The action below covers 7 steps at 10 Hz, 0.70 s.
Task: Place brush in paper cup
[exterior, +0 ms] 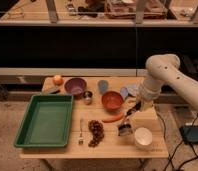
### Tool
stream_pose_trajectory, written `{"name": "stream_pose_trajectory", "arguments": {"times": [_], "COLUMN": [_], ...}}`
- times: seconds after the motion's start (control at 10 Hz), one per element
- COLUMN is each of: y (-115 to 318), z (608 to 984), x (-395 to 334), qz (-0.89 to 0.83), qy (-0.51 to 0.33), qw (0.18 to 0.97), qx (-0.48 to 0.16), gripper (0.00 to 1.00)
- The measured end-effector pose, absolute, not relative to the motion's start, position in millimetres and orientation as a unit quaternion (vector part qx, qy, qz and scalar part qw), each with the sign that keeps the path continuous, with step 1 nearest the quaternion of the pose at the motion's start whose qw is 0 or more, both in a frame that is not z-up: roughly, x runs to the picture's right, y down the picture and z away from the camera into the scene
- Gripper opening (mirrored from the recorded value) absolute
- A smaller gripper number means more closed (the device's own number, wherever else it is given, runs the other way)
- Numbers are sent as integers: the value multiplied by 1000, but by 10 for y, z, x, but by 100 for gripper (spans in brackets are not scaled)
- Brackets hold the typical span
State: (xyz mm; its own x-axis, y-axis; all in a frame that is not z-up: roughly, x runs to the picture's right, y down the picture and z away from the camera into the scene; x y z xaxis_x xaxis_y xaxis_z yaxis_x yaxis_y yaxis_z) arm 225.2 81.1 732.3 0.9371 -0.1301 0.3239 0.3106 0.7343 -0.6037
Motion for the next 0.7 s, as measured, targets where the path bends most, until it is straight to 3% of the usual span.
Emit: {"name": "stream_pose_trajectory", "arguments": {"times": [0.7], "y": [564], "z": [7118], "x": [2163], "qz": [-130], "qy": [-157], "qw": [924], "qx": [-324], "gripper": [0]}}
